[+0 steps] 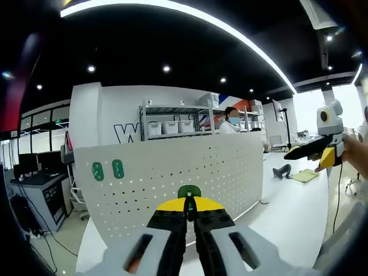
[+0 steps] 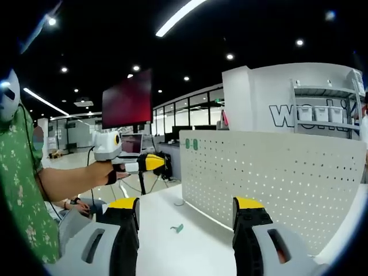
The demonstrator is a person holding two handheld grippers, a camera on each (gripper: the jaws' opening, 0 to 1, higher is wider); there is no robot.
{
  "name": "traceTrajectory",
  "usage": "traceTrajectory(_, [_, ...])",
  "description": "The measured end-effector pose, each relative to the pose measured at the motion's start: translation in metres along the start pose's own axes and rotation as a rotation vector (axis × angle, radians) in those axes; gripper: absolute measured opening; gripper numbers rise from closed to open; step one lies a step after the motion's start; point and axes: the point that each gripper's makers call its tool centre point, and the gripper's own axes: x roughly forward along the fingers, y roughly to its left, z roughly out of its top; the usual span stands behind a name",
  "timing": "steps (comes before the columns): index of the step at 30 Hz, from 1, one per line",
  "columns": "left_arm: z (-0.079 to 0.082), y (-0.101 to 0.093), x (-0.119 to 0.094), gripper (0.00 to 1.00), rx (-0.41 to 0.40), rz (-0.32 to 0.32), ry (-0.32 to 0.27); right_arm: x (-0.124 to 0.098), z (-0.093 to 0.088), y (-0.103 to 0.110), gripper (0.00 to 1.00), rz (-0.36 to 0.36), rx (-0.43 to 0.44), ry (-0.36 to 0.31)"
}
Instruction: Insert the hook assembly into the mounting plate slot until the hook locks in place.
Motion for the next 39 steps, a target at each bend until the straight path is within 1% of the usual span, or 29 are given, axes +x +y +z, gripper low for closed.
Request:
traceTrajectory(6, [0.017,0.013,0.015,0.03,-0.024,0.031,-0.041,-0.001,0.003,-0.005,0.68,0.004,-0.001,0.000])
traceTrajectory(13, [0.027,0.026,0.030,0.03,-0.038,0.074,-0.071,-0.001,0.008,-0.010,0.69,0.002,0.004,-0.010])
traceTrajectory(18, [0.031,0.035,0.038,0.03,-0.049,0.124,-0.090,-0.001,0.011,-0.015,0.69,-0.004,0.005,-0.014])
traceTrajectory(24, [0.034,0.042,0.050,0.03,-0.056,0.155,-0.105,0.000,0.013,-0.019,0.69,-0.007,0.003,-0.017])
traceTrajectory(28, [0.035,0.049,0.057,0.03,-0.066,0.187,-0.110,0.001,0.013,-0.022,0.69,-0.008,0.005,-0.019])
traceTrajectory(32, [0.036,0.054,0.068,0.03,-0.055,0.208,-0.114,0.001,0.013,-0.025,0.69,-0.010,0.005,-0.021])
traceTrajectory(39, [0.038,0.066,0.084,0.03,-0.060,0.245,-0.127,-0.001,0.017,-0.030,0.69,-0.015,0.001,-0.027])
